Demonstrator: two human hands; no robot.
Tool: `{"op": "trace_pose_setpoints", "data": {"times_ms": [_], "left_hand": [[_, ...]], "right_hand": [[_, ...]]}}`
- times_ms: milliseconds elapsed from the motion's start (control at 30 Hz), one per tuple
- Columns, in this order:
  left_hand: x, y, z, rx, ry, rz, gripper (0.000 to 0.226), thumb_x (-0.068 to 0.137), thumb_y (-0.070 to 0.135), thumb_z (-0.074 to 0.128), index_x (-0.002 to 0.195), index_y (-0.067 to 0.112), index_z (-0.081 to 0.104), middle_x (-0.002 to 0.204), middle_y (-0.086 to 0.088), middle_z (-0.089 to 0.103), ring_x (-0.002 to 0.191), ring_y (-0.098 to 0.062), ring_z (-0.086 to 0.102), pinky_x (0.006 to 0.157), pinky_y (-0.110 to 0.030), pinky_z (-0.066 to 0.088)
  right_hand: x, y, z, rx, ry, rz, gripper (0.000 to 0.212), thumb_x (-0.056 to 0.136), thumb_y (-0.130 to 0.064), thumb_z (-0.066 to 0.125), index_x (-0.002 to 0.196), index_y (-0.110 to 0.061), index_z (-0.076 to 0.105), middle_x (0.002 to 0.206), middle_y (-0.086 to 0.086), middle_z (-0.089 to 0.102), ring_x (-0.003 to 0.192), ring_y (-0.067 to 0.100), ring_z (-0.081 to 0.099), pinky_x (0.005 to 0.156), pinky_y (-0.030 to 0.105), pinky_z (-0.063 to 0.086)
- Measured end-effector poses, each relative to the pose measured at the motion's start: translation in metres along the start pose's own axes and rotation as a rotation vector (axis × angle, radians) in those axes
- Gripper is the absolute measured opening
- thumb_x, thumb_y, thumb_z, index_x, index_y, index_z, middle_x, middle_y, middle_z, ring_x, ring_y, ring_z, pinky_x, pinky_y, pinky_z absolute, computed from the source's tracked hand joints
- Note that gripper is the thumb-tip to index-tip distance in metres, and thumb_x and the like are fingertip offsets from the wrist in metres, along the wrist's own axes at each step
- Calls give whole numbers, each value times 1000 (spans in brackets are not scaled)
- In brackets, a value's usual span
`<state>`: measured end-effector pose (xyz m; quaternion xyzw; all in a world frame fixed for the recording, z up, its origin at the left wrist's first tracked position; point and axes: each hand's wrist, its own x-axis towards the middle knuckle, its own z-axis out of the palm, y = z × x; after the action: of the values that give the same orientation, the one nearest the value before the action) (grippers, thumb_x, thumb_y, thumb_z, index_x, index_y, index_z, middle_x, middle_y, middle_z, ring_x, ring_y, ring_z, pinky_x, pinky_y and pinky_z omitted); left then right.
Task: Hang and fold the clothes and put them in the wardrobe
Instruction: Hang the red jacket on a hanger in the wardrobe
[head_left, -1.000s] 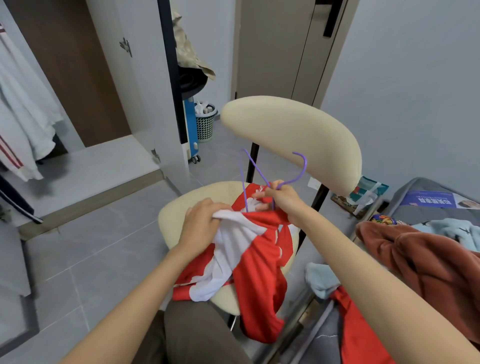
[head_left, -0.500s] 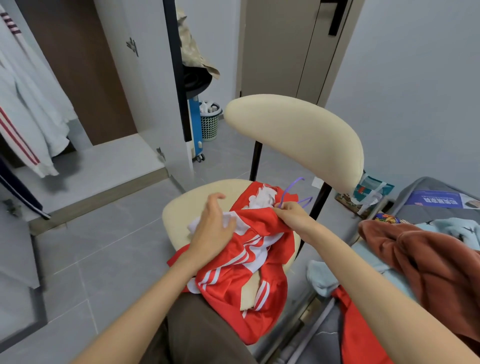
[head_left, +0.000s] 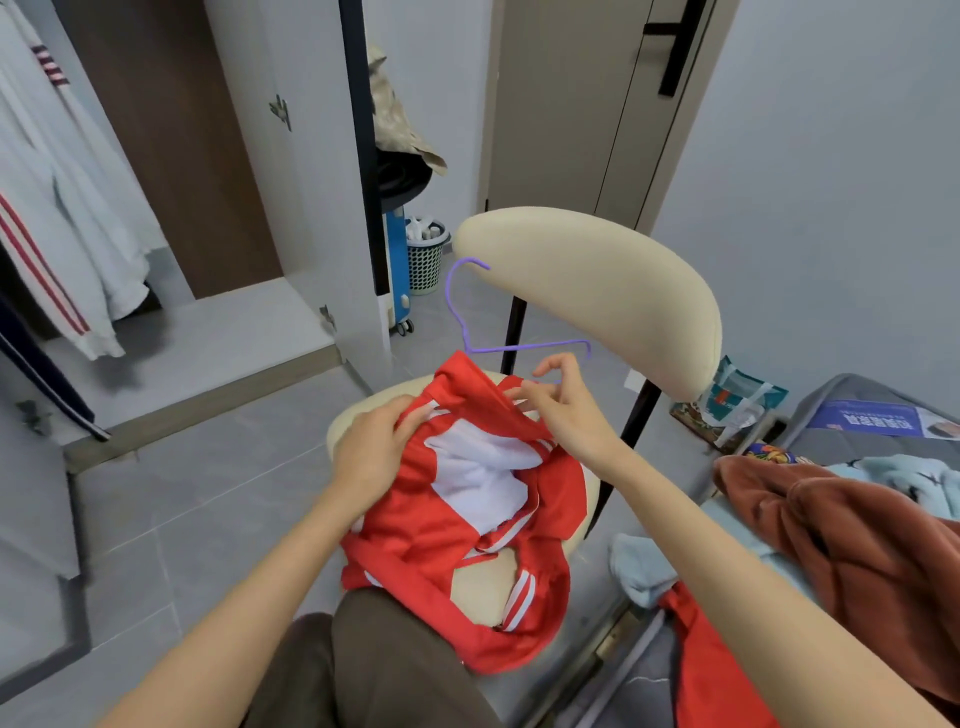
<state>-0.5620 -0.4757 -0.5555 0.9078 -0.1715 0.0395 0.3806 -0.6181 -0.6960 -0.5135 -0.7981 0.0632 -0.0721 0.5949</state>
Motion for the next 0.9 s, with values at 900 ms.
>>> {"op": "trace_pose_setpoints", "data": {"times_ms": [900], "left_hand": [[-30,-65,-197,284,261,142,35,95,39,47,113,18,69,88,-4,65,89,-28,61,78,-43,46]], "right_hand": [[78,-56,67,-13,350,-129,37,78,14,38,96,-14,55,91,4,56,88,18,50,72,24,38]]}}
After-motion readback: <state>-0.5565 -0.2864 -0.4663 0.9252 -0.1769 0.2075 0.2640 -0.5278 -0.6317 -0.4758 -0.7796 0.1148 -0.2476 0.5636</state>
